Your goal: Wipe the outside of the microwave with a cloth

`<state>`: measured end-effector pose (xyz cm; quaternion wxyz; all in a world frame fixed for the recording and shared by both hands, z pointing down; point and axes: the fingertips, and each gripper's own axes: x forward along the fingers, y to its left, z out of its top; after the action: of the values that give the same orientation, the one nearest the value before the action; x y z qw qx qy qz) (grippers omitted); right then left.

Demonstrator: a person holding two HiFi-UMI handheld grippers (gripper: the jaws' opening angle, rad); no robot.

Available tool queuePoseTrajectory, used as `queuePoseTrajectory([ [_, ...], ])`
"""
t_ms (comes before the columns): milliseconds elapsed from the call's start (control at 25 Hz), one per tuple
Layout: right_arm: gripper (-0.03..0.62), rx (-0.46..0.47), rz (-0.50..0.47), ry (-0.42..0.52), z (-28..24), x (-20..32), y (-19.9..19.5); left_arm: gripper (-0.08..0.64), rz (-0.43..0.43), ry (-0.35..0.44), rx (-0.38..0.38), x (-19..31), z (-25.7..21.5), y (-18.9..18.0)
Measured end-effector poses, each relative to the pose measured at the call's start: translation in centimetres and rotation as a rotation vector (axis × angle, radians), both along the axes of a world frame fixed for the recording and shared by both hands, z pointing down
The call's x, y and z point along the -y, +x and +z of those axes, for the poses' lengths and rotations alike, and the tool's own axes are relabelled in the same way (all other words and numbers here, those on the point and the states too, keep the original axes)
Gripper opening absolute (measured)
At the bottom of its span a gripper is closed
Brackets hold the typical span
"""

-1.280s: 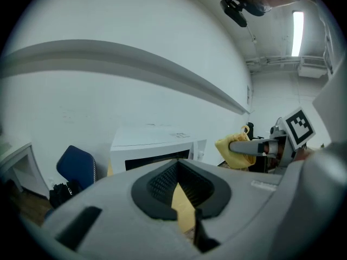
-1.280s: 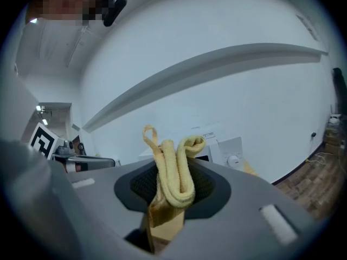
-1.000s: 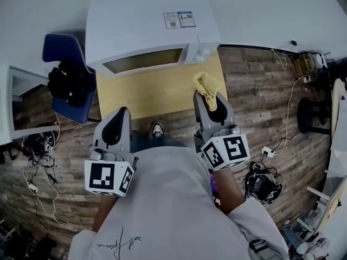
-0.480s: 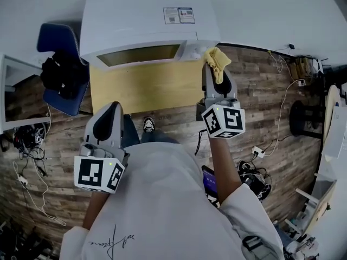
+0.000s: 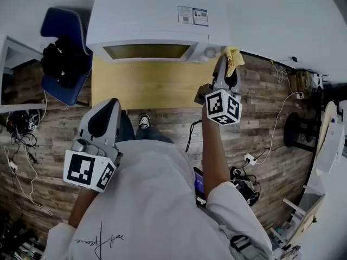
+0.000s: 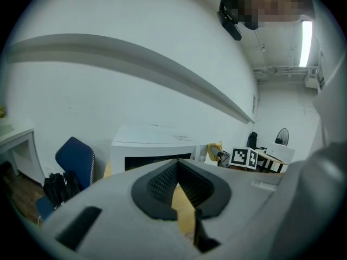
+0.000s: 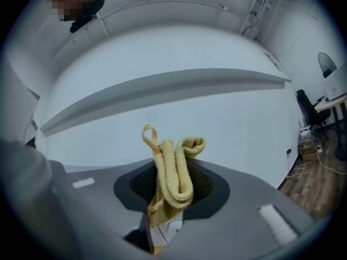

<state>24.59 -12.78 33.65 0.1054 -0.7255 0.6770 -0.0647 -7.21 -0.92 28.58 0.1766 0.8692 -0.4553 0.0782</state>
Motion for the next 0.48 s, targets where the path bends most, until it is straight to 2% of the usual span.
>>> queuePoseTrajectory([
  [480, 0.121, 0.03, -0.025, -0.005, 1.0, 1.5, -2.4, -0.005, 0.008, -0.021, 0.018, 0.6, 0.5, -0.7],
])
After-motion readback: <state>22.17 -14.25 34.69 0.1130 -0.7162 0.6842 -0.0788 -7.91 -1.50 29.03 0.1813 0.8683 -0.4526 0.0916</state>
